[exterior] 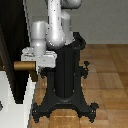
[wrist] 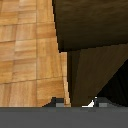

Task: Open the door by pressing down and pulling on the handle.

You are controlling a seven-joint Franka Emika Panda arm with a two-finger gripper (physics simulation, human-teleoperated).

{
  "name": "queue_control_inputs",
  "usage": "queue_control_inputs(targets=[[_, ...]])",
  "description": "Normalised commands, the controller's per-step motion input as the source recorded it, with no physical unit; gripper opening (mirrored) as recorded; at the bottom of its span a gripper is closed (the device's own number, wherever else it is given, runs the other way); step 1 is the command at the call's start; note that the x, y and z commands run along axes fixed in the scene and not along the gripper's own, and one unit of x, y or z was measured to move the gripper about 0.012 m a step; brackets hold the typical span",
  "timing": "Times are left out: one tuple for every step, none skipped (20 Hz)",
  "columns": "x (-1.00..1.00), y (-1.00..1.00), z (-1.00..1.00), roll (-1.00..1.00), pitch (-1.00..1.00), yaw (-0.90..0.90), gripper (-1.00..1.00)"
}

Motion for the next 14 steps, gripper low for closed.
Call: queue_control_inputs(targets=[[0.0,1.0,0.0,0.0,0.0,0.0,-1.0],[0.0,1.0,0.0,0.0,0.0,0.0,-1.0],[0.0,1.0,0.0,0.0,0.0,0.0,-1.0],[0.0,1.0,0.0,0.0,0.0,0.0,-1.0],[0.0,1.0,0.0,0.0,0.0,0.0,-1.0],[0.0,1.0,0.0,0.0,0.0,0.0,-1.0],[0.0,1.0,0.0,0.0,0.0,0.0,-1.0],[0.0,0.0,0.0,0.0,0.0,0.0,-1.0],[0.0,0.0,0.0,0.0,0.0,0.0,-1.0],[0.0,0.0,0.0,0.0,0.0,0.0,-1.0],[0.0,0.0,0.0,0.0,0.0,0.0,-1.0],[0.0,0.0,0.0,0.0,0.0,0.0,-1.0],[0.0,0.0,0.0,0.0,0.0,0.0,-1.0],[0.0,0.0,0.0,0.0,0.0,0.0,-1.0]])
